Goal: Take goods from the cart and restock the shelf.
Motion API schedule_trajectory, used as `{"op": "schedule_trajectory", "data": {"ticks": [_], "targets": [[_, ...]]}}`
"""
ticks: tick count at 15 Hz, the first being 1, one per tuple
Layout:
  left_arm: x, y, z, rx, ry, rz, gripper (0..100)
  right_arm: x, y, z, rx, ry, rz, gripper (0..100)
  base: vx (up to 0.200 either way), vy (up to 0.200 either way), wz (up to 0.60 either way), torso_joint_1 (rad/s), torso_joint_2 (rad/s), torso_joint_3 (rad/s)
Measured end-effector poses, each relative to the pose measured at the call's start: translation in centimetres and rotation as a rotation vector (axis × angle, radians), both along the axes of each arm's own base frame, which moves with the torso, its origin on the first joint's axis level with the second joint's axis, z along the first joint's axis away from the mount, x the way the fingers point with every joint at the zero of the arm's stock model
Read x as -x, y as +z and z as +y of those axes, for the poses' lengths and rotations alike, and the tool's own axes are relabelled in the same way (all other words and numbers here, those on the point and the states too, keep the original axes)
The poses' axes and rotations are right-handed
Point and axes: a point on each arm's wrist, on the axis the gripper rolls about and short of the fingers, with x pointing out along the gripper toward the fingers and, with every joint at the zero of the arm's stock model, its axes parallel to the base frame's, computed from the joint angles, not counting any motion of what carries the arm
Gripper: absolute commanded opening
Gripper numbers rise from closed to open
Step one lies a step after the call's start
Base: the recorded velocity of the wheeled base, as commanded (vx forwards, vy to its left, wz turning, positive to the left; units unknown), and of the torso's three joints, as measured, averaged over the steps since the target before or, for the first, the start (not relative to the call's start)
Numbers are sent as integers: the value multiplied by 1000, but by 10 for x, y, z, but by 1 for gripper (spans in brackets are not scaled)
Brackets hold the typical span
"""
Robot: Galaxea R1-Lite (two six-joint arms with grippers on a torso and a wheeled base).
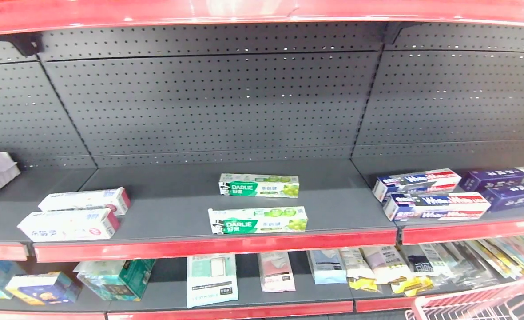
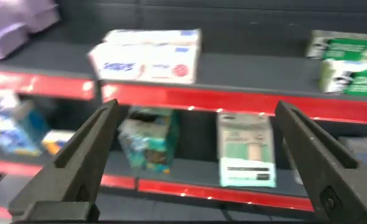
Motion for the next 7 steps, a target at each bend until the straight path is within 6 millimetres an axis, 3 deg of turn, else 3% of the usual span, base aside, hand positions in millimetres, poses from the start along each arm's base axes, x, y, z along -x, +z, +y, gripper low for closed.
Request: {"op": "schedule_trajectory", "data": {"ticks": [1,7], "targets": [[0,0,0,1,0,-1,100,0,0,0,0,0,0,100,0,0,600,2,2,2],[0,0,-2,5,-103,-1,100,0,0,0,0,0,0,100,0,0,0,0,0,0]]}}
